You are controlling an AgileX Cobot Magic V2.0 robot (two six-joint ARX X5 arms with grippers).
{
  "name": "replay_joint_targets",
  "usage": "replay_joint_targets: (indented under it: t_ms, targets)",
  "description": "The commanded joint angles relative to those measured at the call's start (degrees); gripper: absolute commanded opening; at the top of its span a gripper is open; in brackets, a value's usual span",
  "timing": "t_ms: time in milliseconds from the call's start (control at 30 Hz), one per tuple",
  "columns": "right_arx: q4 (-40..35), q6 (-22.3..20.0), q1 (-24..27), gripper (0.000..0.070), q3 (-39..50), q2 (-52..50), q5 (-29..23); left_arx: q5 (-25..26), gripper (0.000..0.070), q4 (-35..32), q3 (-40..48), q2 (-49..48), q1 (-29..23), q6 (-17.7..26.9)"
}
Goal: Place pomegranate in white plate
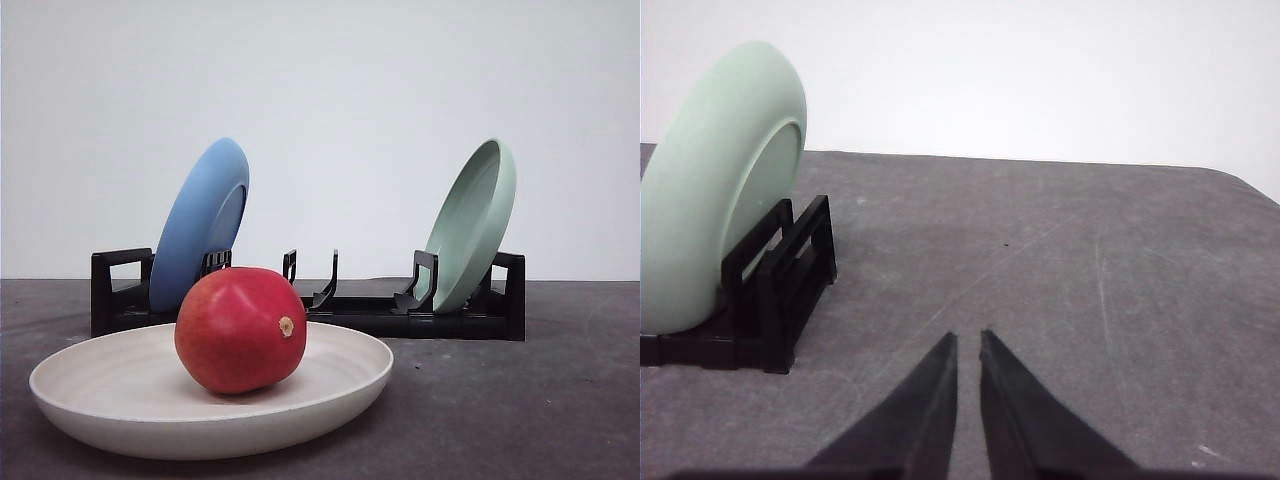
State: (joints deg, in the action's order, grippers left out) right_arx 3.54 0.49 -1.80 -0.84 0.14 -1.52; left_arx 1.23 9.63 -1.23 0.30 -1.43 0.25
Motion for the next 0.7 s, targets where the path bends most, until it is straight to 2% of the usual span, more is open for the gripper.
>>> replay_joint_targets:
  t_ms: [0, 667]
  targets:
    - [-0.82, 0.76, 0.07, 0.0038, 0.24, 0.07, -0.02, -0.17, 0.0023, -0.59, 0.55, -0.11, 0.0, 0.37]
    - [-0.82, 0.76, 0.07, 0.0038, 0.24, 0.07, -0.02, -0.17, 0.0023, -0.59, 0.55, -0.11, 0.0, 0.37]
